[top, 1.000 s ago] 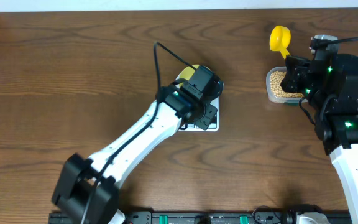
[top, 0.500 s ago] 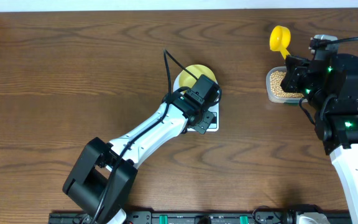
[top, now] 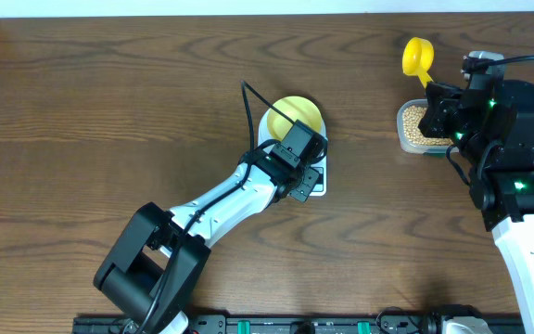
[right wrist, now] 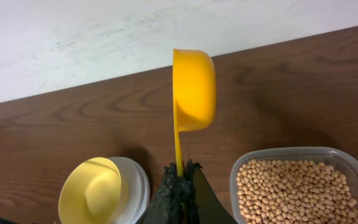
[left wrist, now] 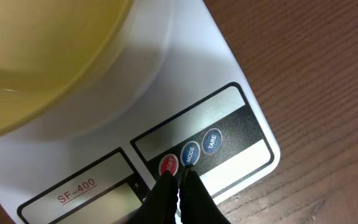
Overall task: Scoop item into bowl and weigh 50g on scale
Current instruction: 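Press the scale's tare button with the left gripper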
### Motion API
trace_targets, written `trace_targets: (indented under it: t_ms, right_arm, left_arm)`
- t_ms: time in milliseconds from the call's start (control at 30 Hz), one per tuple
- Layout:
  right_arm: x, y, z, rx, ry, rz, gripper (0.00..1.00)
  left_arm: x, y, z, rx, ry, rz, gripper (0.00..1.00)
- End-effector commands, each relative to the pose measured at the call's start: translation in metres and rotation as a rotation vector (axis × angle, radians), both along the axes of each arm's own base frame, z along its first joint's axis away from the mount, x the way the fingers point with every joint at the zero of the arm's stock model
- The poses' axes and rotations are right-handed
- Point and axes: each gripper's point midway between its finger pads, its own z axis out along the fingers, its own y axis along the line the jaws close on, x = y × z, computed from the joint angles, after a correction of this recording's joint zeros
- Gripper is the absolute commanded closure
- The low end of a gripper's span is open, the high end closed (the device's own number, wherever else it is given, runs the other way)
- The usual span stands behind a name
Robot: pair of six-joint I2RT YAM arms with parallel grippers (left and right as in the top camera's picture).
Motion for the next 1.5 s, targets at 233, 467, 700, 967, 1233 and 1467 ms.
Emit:
trace_targets:
  t_ms: [233,467,700,967,1233,1467]
  right_arm:
    - [0.001,-0.001,0.012,-0.012,-0.031,0.002,0.99]
    - [0.001,-0.001,0.012,-0.012,-0.030,0.002,0.99]
    - [0.000,-0.001,0.010,-0.012,-0.021,0.002,0.99]
    - [-0.001,-0.001,0.008,-0.013,-0.013,0.002,0.99]
    - [-0.001,-0.001,0.007,-0.013,-0.009,0.002,0.99]
    - [-0.002,-0.001,0.006,-0.013,-0.005,0.002,0.99]
  left_arm:
    - [0.002,0.004,-0.020,0.048,0.010,-0.001,0.93]
    - [0.008,0.005,-0.019,0.057,-0.018,0.011,0.93]
    - [0.009,0.010,-0.027,0.088,-0.015,0.017,0.93]
    - [0.002,0.002,-0.032,0.053,0.026,-0.006,0.93]
    - [0.000,0.007,-0.033,0.076,0.032,0.000,0.93]
    - [0.005,0.016,-0.033,0.124,0.002,0.023,0.93]
